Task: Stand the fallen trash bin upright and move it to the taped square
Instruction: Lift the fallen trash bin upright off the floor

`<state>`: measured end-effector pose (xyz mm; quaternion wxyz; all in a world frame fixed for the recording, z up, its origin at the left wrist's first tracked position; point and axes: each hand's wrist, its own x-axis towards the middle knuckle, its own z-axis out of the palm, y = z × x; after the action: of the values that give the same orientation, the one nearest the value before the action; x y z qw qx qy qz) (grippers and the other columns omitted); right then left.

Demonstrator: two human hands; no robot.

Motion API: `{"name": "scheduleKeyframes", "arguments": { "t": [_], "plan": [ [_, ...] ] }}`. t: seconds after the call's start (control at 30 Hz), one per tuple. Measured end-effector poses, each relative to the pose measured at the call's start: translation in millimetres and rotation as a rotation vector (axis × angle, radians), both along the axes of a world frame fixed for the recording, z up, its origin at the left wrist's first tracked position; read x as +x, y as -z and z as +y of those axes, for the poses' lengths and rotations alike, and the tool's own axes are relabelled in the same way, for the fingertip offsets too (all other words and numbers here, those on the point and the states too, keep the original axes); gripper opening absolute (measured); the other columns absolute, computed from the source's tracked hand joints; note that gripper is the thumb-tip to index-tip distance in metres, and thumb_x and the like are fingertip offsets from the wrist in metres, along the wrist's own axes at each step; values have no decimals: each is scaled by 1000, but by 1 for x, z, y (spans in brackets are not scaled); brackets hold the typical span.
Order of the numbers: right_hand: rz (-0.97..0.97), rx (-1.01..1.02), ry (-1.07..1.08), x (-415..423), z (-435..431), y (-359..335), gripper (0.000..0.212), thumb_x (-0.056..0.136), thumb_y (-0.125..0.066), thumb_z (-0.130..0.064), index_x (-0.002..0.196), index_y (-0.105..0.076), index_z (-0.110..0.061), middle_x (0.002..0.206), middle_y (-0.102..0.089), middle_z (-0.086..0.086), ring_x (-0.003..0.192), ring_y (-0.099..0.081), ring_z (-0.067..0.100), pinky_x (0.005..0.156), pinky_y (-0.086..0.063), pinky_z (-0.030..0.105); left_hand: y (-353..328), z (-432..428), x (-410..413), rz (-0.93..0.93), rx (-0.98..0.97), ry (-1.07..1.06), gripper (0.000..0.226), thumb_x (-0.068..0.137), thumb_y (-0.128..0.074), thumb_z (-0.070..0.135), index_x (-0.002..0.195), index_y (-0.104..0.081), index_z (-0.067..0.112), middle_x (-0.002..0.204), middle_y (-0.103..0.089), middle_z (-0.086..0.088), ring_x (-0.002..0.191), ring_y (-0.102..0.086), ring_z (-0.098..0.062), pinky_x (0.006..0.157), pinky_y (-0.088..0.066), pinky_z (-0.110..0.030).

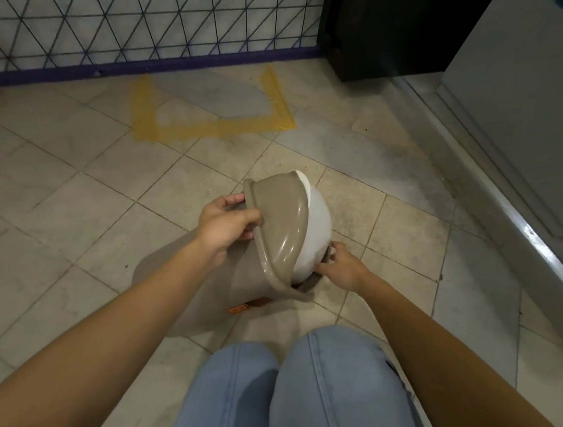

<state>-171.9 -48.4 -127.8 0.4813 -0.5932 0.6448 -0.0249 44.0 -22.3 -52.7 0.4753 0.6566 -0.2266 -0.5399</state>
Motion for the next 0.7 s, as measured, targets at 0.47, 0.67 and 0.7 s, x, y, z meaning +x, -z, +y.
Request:
{"name": "scheduleKeyframes", "arguments": {
  "t": [0.47,0.67,0.7],
  "plan": [
    [-355,363,261,7,17,3,20,87,-57,-18,106,-55,-12,101,-63,8,83,-64,21,75,-56,29,-5,5,18,45,-18,-21,51,68,-69,-2,115,-57,15,89,-68,-5,69,-63,-12,49,-49,-16],
    [-352,344,236,0,10,-19,27,85,-54,-9,112,-54,-7,100,-62,11,80,-64,22,71,-55,29,-13,9,20,74,-23,-54,53,70,-65,-3,120,-57,13,75,-67,-2,55,-60,-6,54,-52,-22],
    [-352,328,227,-1,9,-25,31,85,-54,-9,116,-52,-8,105,-62,11,84,-64,23,72,-55,30,-16,9,21,86,-31,-69,53,71,-64,-3,121,-56,11,74,-66,-2,55,-60,-7,55,-53,-23]
  ]
}}
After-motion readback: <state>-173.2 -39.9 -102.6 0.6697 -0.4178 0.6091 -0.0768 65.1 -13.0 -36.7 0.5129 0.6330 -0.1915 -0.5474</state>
